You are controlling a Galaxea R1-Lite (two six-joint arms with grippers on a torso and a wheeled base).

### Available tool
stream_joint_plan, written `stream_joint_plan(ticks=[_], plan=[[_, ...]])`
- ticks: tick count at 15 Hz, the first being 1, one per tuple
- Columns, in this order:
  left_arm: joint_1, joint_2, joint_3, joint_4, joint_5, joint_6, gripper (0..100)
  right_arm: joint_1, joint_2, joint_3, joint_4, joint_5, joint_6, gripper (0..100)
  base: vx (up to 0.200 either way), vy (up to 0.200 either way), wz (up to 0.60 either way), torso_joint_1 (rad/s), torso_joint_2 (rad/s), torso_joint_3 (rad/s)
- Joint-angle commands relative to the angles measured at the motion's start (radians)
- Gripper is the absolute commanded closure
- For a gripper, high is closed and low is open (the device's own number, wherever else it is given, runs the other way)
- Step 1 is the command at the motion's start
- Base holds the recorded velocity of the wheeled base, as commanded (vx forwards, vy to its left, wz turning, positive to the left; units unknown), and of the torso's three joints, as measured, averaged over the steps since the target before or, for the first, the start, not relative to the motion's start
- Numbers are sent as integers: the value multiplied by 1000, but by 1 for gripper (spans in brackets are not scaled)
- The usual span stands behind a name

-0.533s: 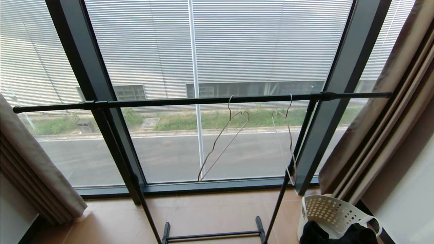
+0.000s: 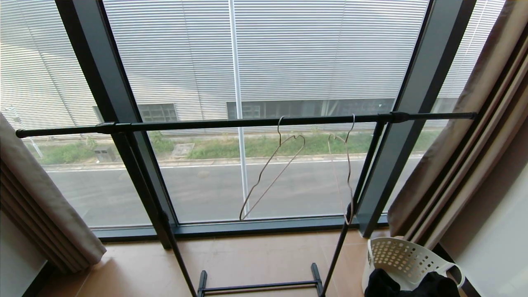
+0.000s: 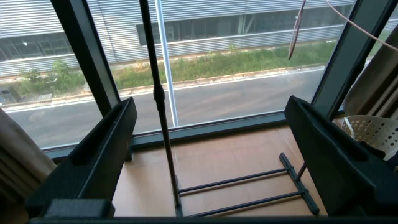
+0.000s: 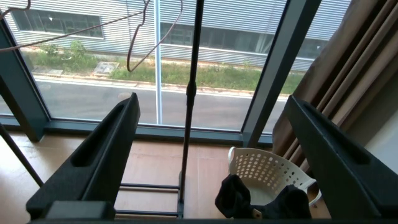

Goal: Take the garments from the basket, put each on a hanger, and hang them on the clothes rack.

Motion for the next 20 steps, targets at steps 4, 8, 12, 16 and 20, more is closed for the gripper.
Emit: stream_joint_plan(ticks=[4, 8, 12, 16, 20], plan=[[0, 1, 0, 0, 0, 3, 0, 0, 1, -1, 1, 0, -1, 0, 0, 0, 0, 0, 0, 0], [2, 1, 0, -1, 0, 3, 0, 0, 0, 1, -1, -4, 18, 0, 0, 0, 0, 0, 0, 0], [2, 1, 0, 0, 0, 3, 0, 0, 1, -1, -1, -1, 10, 0, 0, 0, 0, 0, 0, 0], [3, 1, 0, -1, 1, 3, 0, 0, 1, -1, 1, -1, 8, 0, 0, 0, 0, 0, 0, 0], [3, 1, 0, -1, 14, 3, 0, 0, 1, -1, 1, -1, 8, 0, 0, 0, 0, 0, 0, 0]])
